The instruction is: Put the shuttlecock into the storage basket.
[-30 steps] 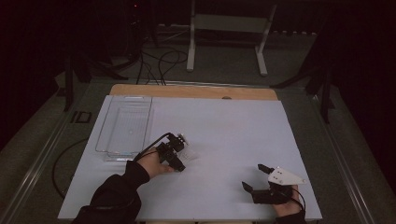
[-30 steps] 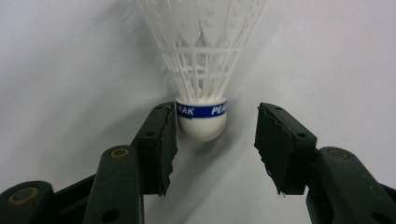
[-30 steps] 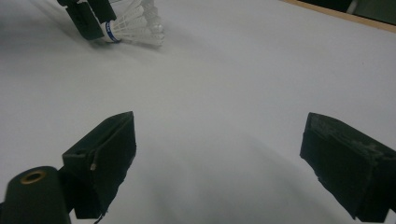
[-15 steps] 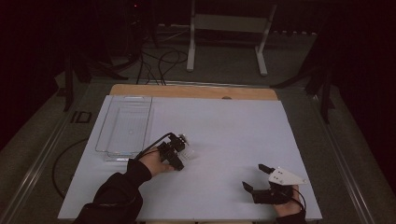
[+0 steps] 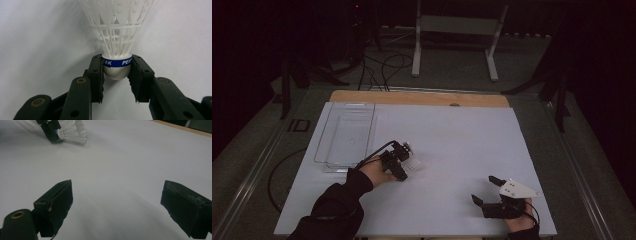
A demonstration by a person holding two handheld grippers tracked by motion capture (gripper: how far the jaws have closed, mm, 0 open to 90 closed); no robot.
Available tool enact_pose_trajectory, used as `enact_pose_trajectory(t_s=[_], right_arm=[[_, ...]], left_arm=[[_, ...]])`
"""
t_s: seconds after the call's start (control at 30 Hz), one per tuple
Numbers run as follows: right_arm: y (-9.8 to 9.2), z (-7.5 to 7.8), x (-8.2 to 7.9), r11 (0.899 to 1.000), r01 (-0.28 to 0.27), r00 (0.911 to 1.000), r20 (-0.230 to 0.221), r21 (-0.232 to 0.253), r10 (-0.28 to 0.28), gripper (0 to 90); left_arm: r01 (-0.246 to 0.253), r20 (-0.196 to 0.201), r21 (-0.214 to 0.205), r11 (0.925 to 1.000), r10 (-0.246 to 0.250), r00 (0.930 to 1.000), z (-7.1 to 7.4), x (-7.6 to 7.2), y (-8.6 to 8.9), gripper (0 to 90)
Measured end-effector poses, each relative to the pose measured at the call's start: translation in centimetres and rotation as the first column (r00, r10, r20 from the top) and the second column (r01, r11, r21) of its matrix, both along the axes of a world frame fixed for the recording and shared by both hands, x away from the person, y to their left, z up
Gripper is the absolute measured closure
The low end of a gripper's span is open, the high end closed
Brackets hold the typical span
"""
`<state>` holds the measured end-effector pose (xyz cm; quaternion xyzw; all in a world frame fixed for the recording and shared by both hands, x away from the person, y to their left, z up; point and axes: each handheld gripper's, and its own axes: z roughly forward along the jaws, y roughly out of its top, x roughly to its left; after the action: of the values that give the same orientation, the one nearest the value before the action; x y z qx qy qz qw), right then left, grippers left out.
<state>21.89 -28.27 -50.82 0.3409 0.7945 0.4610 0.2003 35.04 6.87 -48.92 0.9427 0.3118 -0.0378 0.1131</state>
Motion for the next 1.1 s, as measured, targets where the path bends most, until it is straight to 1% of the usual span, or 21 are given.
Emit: enact_pose_trajectory(t_s=[0.1,0.43,0.47,0.53,0.6,0.67,0.73,0.83,0.87,1.1], right_arm=[[0.0,0.0,0.0,1.000,0.000,1.0000,0.000,-0.001,0.000,10.4],[0.0,0.0,0.0,1.000,0.001,1.0000,-0.002,-0.001,-0.001,10.5],[0.0,0.0,0.0,1.000,0.002,1.0000,-0.002,-0.001,-0.002,10.5],[0.0,0.0,0.0,1.000,0.003,1.0000,-0.004,-0.001,-0.003,10.5],[0.0,0.0,0.0,1.000,0.003,1.0000,-0.003,-0.001,-0.003,10.5],[0.0,0.0,0.0,1.000,0.002,1.0000,-0.003,-0.002,-0.002,10.5],[0.0,0.0,0.0,1.000,0.002,1.0000,-0.003,-0.002,-0.002,10.5],[0.0,0.0,0.0,1.000,0.003,1.0000,-0.005,-0.002,-0.003,10.5],[0.0,0.0,0.0,1.000,0.003,1.0000,-0.006,-0.002,-0.003,10.5],[0.0,0.0,0.0,1.000,0.005,1.0000,-0.006,-0.001,-0.005,10.5]], left_arm=[[0.015,-0.011,0.000,0.9999,-0.015,0.9998,0.1,-0.1,0.0,66.0],[0.056,-0.017,-0.003,0.9984,-0.056,0.9983,0.9,-0.5,0.2,66.1],[0.059,-0.021,-0.011,0.9982,-0.059,0.9980,1.0,-0.5,0.3,66.2],[0.068,-0.026,-0.011,0.9976,-0.069,0.9973,1.2,-0.6,0.3,66.2],[0.074,-0.032,-0.021,0.9971,-0.074,0.9967,1.5,-0.6,0.3,66.2],[0.082,-0.031,-0.013,0.9965,-0.083,0.9961,1.7,-0.6,0.2,66.3],[0.090,-0.025,-0.015,0.9958,-0.091,0.9955,2.1,-0.7,0.2,66.2],[0.095,-0.020,-0.028,0.9951,-0.096,0.9952,2.4,-0.8,0.2,66.3],[0.099,-0.018,-0.023,0.9949,-0.099,0.9949,2.6,-0.8,0.2,66.2],[0.107,-0.004,-0.032,0.9937,-0.108,0.9942,3.6,-1.0,0.4,66.3]])
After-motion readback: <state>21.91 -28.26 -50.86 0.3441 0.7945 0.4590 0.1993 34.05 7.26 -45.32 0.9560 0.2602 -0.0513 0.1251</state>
